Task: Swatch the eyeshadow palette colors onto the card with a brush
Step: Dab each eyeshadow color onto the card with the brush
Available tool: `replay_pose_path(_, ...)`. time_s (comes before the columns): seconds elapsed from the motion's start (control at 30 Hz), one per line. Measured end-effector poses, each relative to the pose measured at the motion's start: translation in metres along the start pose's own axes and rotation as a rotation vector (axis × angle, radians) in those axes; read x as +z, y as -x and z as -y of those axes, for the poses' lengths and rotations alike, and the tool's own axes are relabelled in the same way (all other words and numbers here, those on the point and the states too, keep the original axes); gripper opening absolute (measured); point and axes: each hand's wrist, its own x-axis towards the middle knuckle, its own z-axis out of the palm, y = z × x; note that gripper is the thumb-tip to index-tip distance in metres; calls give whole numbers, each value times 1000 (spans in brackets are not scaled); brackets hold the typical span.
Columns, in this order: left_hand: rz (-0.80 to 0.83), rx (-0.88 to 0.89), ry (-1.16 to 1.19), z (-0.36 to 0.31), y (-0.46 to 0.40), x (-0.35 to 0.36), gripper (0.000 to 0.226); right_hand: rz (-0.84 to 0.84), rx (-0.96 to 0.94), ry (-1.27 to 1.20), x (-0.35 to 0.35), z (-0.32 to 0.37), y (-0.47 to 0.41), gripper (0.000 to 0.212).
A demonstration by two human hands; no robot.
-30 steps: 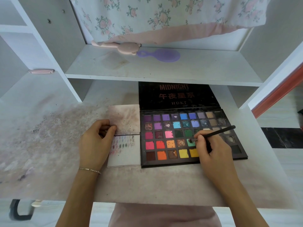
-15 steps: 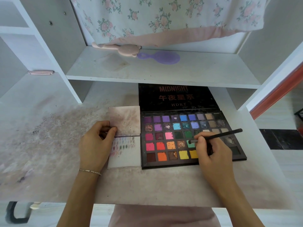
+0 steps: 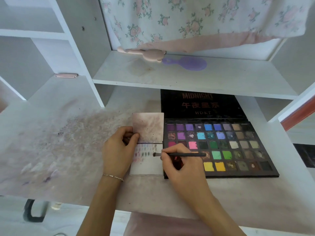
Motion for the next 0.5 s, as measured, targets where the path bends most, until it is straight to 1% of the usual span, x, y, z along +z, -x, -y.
replay_pose_path(0.17, -5, 11, -17, -1, 0, -1, 10, 78, -28, 94, 10, 1, -3, 4)
replay_pose_path(0.23, -6, 17, -17, -2, 1, -1, 13, 84, -34, 124, 11, 0, -3, 4)
replay_pose_path(0.43, -2, 25, -33, -1, 0, -1, 10, 84, -25, 156, 13, 0, -3, 9)
replay_pose_path(0.5, -5, 28, -28, -2, 1, -1, 13, 86, -23, 165, 13, 0, -3, 10)
